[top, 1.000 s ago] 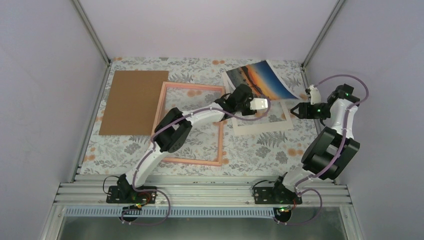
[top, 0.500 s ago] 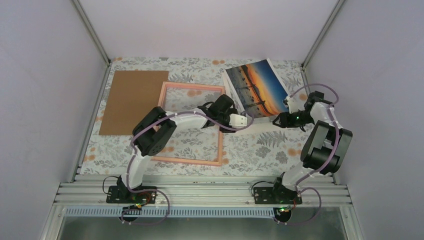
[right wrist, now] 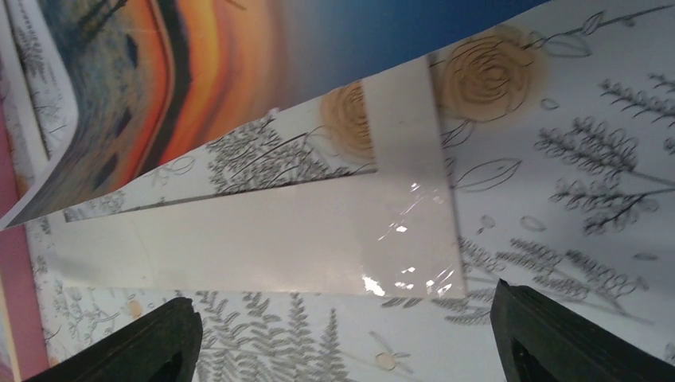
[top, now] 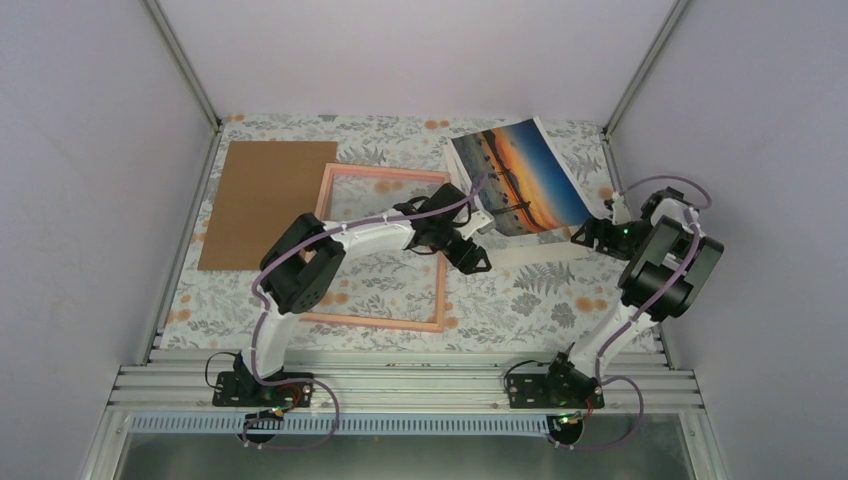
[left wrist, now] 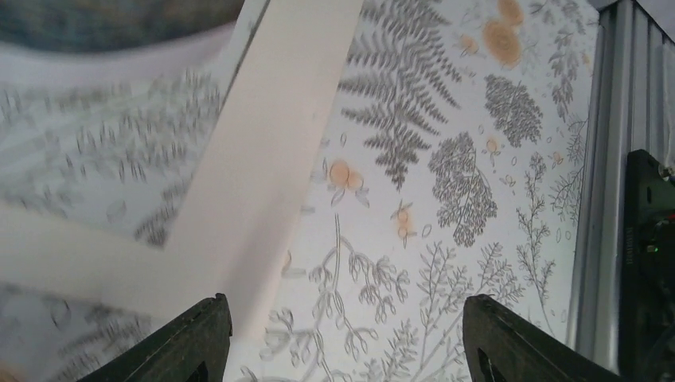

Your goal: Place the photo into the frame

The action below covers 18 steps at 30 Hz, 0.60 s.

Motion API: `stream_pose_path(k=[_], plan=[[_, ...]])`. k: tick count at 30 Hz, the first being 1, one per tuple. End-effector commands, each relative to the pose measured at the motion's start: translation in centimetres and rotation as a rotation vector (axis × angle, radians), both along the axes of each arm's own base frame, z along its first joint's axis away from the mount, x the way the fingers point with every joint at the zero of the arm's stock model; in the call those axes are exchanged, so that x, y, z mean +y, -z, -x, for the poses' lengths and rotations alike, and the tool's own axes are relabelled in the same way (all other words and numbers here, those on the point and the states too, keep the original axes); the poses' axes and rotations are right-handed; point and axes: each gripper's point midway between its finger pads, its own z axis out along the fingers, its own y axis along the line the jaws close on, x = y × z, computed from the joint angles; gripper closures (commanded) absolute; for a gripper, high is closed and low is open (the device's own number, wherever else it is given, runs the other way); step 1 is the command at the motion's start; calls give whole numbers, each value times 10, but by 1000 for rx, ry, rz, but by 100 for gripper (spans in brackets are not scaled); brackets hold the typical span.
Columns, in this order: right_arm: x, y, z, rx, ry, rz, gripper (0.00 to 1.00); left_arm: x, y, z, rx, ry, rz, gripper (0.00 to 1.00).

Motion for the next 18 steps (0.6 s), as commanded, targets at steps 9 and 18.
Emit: stream_pose_path(k=[9, 18], plan=[[-8, 39, -9, 123, -32, -29, 7, 15, 58, 0, 304, -296, -167, 27], [31, 80, 25, 245, -99, -82, 7, 21, 93, -10, 363, -394, -266, 24]])
